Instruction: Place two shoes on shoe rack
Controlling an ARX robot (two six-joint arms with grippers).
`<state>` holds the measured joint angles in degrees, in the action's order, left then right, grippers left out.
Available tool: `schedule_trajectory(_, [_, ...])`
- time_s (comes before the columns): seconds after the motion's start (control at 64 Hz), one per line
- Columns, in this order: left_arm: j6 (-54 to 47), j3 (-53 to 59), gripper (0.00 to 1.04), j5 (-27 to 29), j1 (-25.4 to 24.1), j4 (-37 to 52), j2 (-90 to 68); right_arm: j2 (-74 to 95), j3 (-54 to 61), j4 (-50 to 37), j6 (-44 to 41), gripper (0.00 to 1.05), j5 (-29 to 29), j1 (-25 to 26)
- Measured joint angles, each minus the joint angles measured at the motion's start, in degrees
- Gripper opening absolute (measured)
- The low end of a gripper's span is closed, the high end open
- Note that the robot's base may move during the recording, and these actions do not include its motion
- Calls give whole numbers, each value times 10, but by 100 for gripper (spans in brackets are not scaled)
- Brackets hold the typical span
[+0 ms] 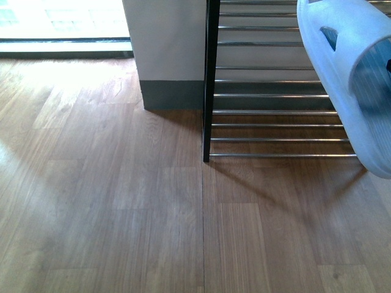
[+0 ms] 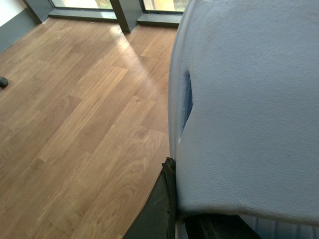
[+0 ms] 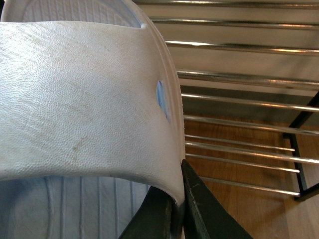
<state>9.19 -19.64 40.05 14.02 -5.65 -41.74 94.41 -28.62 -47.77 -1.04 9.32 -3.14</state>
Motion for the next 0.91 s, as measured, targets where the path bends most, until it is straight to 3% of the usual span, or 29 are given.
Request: schedule_trajectory(0.907, [-1, 0, 2, 0, 0, 0, 0, 0, 0, 0, 2, 2, 1, 0])
